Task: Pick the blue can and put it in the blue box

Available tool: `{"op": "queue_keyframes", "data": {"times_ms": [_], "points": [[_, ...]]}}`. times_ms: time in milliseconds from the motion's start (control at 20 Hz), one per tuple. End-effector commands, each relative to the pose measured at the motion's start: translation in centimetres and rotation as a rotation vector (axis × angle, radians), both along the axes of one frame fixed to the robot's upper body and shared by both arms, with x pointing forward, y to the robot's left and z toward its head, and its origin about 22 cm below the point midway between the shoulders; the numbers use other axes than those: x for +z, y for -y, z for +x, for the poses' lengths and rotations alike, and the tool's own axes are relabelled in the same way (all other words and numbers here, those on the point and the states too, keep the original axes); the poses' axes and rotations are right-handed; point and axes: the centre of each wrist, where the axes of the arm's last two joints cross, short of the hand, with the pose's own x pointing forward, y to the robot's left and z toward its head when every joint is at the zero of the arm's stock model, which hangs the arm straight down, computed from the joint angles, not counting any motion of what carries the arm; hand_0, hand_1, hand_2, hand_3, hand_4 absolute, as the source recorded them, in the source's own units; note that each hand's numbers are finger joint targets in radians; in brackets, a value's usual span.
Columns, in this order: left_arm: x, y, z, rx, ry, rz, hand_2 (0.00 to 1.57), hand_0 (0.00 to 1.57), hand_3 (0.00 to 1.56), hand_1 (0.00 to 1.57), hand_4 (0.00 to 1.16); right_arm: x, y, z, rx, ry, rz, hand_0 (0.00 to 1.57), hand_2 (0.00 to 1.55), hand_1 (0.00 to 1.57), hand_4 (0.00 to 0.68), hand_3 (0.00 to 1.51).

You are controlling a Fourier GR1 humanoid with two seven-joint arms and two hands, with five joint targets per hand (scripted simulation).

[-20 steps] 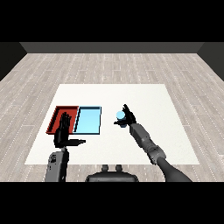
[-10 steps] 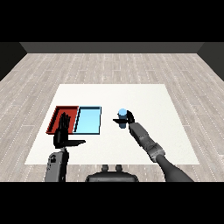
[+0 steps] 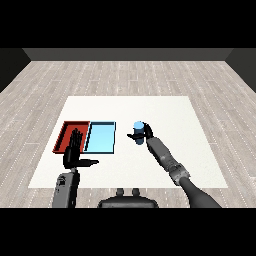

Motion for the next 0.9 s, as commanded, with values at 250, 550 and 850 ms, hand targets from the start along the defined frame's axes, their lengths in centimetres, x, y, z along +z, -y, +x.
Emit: {"op": "queue_keyframes", "data": {"times_ms": [250,550,850], "points": [[0.5,1.9,1.0,-0.084,-0.008,0.038,0.0,0.0,0.0,0.0,0.0,3.7,1.7,-0.2,0.061,0.127,0.008,1.53,1.48,1.53,0.577,1.41],[2.2,7.2,0.8,-0.139,-0.025,0.051,0.0,0.0,0.0,0.0,0.0,5.9,4.6,-2.7,0.025,0.259,0.027,1.51,1.47,1.51,0.585,1.41],[2.2,9.8,3.4,-0.167,-0.064,0.054,0.0,0.0,0.0,0.0,0.0,9.0,3.4,-5.4,0.052,0.28,0.04,1.5,1.47,1.5,0.59,1.4]]}}
